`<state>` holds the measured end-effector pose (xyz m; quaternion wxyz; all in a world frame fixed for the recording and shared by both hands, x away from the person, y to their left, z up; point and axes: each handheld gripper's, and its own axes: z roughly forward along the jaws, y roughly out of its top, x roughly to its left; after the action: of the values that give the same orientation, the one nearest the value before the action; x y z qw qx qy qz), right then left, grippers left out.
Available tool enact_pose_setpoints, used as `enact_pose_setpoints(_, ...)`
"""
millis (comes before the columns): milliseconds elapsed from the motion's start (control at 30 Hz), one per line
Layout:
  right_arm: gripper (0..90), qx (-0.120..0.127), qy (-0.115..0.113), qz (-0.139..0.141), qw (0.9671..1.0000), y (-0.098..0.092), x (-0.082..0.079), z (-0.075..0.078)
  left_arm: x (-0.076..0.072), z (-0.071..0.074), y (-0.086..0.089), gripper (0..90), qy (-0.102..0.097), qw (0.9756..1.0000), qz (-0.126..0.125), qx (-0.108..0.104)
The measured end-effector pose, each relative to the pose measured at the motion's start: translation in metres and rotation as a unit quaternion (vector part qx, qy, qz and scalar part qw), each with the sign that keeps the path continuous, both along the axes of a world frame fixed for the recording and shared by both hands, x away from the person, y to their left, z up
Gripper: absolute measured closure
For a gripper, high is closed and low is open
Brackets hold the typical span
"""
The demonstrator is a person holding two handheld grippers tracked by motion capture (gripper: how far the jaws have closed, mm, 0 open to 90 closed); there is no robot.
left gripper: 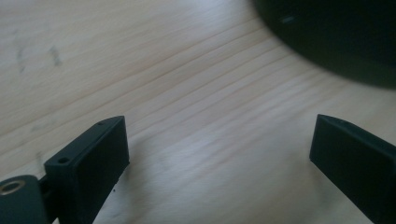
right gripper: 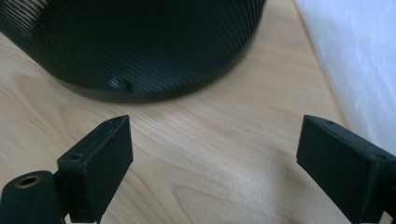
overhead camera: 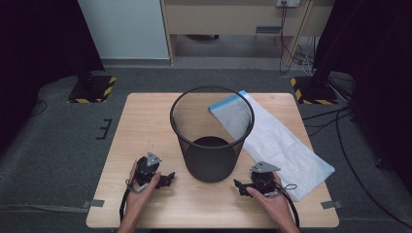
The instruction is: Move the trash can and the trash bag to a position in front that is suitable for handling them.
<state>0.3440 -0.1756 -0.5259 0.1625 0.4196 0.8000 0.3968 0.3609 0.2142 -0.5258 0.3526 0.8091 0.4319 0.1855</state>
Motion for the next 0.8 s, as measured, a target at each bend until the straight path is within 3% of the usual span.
enact_pose_setpoints(100, 9.0, 0.005, -0.007, 0.011, 0.9999, -0.001, 0.000, 0.007, -0.010, 0.006, -0.008, 3.4, -0.010, 0.9998, -0.016, -0.011)
enact_pose_setpoints(133, 8.6, 0.014, -0.016, 0.021, 0.9995, 0.000, 0.002, 0.013, -0.020, 0.015, -0.018, 3.8, -0.011, 0.9985, -0.037, -0.039)
enact_pose_setpoints(167, 8.6, 0.020, -0.021, 0.027, 0.9992, 0.001, 0.004, 0.018, -0.022, 0.020, -0.022, 4.1, -0.014, 0.9978, -0.040, -0.052)
enact_pose_setpoints(200, 8.6, 0.017, -0.022, 0.031, 0.9991, 0.002, 0.005, 0.021, -0.026, 0.027, -0.027, 4.1, -0.028, 0.9974, -0.043, -0.051)
enact_pose_setpoints(233, 8.6, 0.016, -0.029, 0.039, 0.9987, 0.004, 0.005, 0.025, -0.026, 0.027, -0.027, 4.1, -0.028, 0.9974, -0.043, -0.051)
enact_pose_setpoints(267, 8.6, 0.013, -0.035, 0.044, 0.9983, 0.006, 0.007, 0.028, -0.033, 0.039, -0.037, 4.2, -0.044, 0.9957, -0.058, -0.057)
enact_pose_setpoints(300, 8.6, 0.013, -0.035, 0.044, 0.9983, 0.006, 0.007, 0.028, -0.033, 0.039, -0.037, 4.0, -0.044, 0.9957, -0.058, -0.057)
enact_pose_setpoints(333, 8.5, 0.020, -0.045, 0.057, 0.9972, 0.008, 0.008, 0.035, -0.036, 0.047, -0.045, 3.7, -0.049, 0.9899, -0.091, -0.096)
enact_pose_setpoints(367, 8.5, 0.021, -0.045, 0.059, 0.9970, 0.009, 0.009, 0.038, -0.036, 0.049, -0.048, 3.6, -0.055, 0.9889, -0.094, -0.101)
enact_pose_setpoints(433, 8.4, 0.016, -0.052, 0.064, 0.9964, 0.012, 0.011, 0.042, -0.035, 0.051, -0.054, 4.2, -0.071, 0.9899, -0.092, -0.080)
enact_pose_setpoints(500, 8.4, 0.023, -0.061, 0.072, 0.9952, 0.016, 0.012, 0.046, -0.034, 0.051, -0.057, 4.2, -0.069, 0.9891, -0.099, -0.084)
enact_pose_setpoints(533, 8.0, 0.022, -0.064, 0.076, 0.9948, 0.019, 0.013, 0.049, -0.031, 0.052, -0.060, 4.5, -0.075, 0.9877, -0.099, -0.095)
enact_pose_setpoints(600, 7.3, 0.014, -0.067, 0.090, 0.9936, 0.025, 0.014, 0.053, -0.029, 0.054, -0.062, 5.9, -0.088, 0.9877, -0.093, -0.090)
enact_pose_setpoints(800, 6.7, -0.004, -0.066, 0.101, 0.9927, 0.036, 0.021, 0.057, -0.016, 0.055, -0.058, 5.1, -0.083, 0.9883, -0.087, -0.094)
